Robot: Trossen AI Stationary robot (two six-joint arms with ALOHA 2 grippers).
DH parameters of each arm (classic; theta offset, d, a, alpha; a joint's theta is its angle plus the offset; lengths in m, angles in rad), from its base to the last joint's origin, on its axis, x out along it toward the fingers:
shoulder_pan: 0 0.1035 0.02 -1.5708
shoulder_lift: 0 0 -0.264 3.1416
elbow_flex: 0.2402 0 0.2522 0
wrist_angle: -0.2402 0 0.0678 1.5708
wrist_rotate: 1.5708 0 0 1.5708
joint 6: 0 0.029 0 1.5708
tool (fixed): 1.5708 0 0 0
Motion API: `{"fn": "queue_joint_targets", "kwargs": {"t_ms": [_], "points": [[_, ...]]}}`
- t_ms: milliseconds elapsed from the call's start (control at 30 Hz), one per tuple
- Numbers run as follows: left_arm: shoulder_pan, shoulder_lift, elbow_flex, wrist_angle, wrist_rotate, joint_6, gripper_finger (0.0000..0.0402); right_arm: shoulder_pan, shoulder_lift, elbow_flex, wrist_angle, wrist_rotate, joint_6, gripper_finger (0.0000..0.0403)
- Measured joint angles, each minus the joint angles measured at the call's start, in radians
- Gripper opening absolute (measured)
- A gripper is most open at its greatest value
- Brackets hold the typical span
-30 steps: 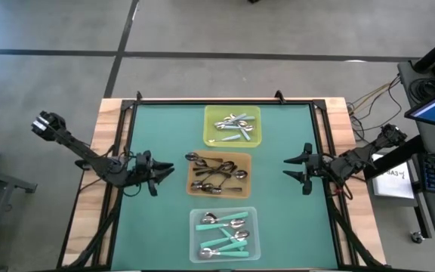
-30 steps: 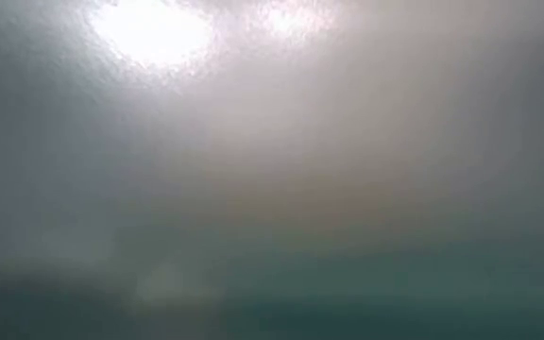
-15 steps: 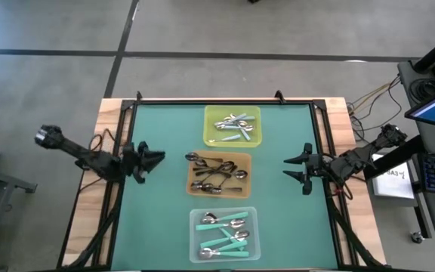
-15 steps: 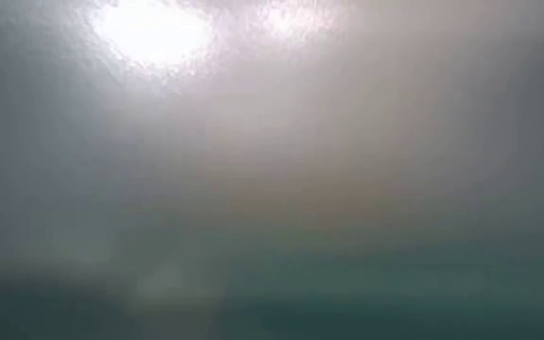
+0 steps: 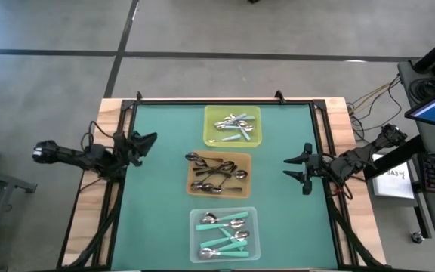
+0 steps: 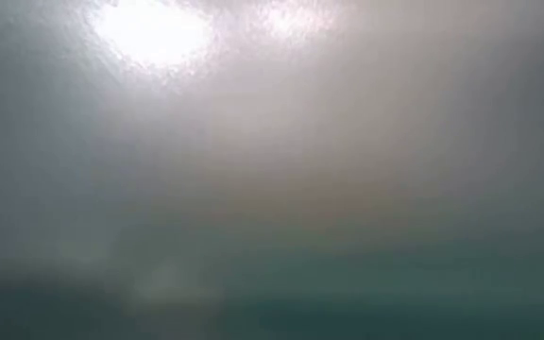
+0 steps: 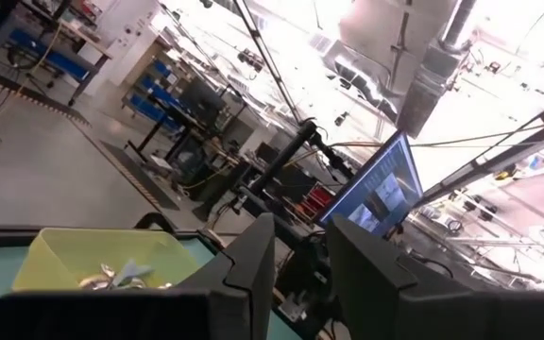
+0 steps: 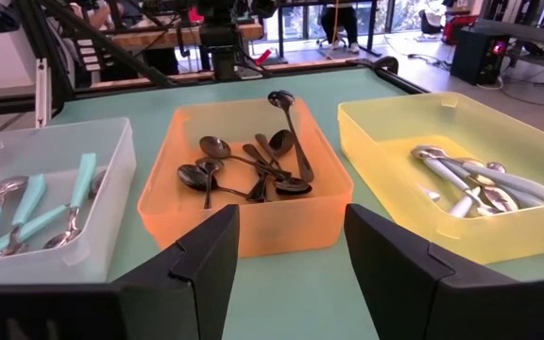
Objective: Sort silverware by color (type)
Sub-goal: Return to Home Position
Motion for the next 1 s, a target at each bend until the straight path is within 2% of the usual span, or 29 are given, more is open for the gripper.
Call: {"fn": "queue_joint_targets", "kwargs": {"t_ms": [1000], "points": [[0.000,0.107,0.002,0.000,0.000,0.000,0.0084,0.000,0.000,0.000,0.000,0.000,0.000,0.0185]]}}
